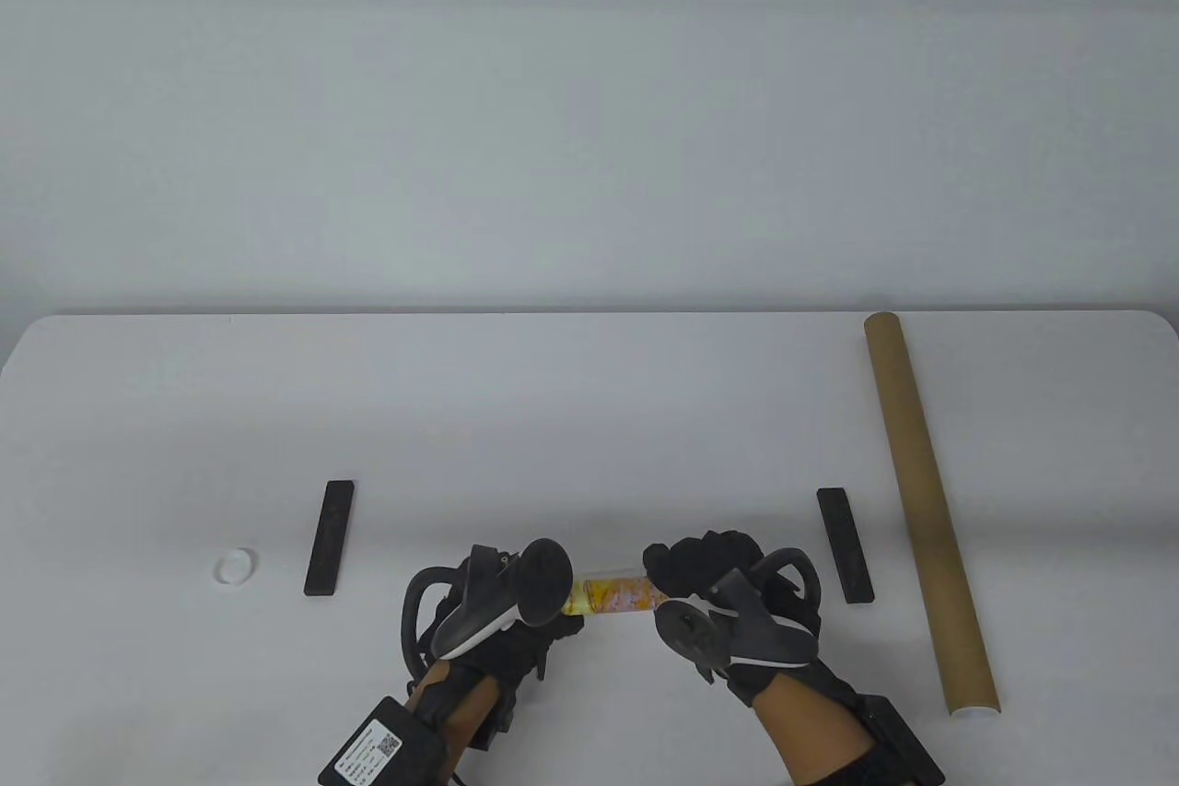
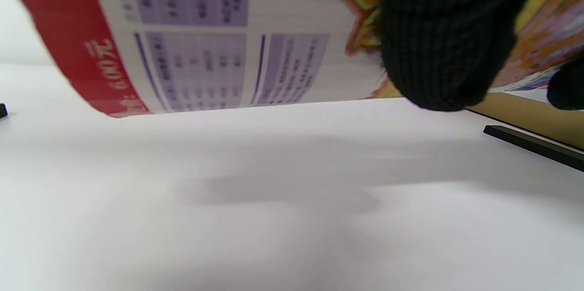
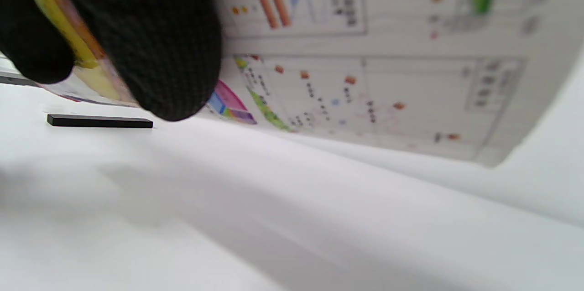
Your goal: Roll up map and store in mailing tube
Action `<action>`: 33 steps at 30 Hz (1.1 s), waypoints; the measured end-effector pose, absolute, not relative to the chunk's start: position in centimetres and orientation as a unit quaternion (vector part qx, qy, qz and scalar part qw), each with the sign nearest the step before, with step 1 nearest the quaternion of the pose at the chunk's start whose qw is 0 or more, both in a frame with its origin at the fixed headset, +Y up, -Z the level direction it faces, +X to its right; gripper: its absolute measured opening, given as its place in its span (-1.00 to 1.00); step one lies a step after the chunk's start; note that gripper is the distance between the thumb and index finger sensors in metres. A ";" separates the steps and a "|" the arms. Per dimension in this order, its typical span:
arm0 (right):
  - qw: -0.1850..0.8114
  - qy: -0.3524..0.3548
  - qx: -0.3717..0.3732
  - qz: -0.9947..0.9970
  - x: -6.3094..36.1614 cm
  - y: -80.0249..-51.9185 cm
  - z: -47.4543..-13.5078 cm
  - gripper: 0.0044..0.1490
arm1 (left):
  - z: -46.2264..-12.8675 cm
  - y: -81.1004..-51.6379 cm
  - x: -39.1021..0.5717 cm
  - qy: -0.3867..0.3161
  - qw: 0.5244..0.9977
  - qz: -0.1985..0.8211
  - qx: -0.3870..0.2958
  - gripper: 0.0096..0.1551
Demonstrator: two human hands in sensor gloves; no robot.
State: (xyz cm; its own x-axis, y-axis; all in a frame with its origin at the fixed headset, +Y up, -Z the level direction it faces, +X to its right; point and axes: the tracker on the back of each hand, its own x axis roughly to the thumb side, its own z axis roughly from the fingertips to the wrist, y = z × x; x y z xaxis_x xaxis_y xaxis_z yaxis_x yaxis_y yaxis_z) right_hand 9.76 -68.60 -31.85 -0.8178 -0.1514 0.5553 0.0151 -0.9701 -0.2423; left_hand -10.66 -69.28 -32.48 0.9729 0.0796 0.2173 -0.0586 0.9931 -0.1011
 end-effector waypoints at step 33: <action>0.016 0.075 -0.290 -0.954 10.3 -69.0 -32.5 -0.31 | -31.9 -69.2 -10.1 -0.102 0.995 -0.007 -0.004 -0.38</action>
State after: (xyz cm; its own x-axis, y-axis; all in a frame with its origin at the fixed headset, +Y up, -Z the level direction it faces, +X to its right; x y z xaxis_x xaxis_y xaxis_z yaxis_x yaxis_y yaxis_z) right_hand 10.28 -69.01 -32.50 -0.8314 -0.0740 0.5507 -0.0131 -0.9882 -0.1526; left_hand -10.11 -69.16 -31.93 0.9790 -0.0134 0.2035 0.0148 0.9999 -0.0056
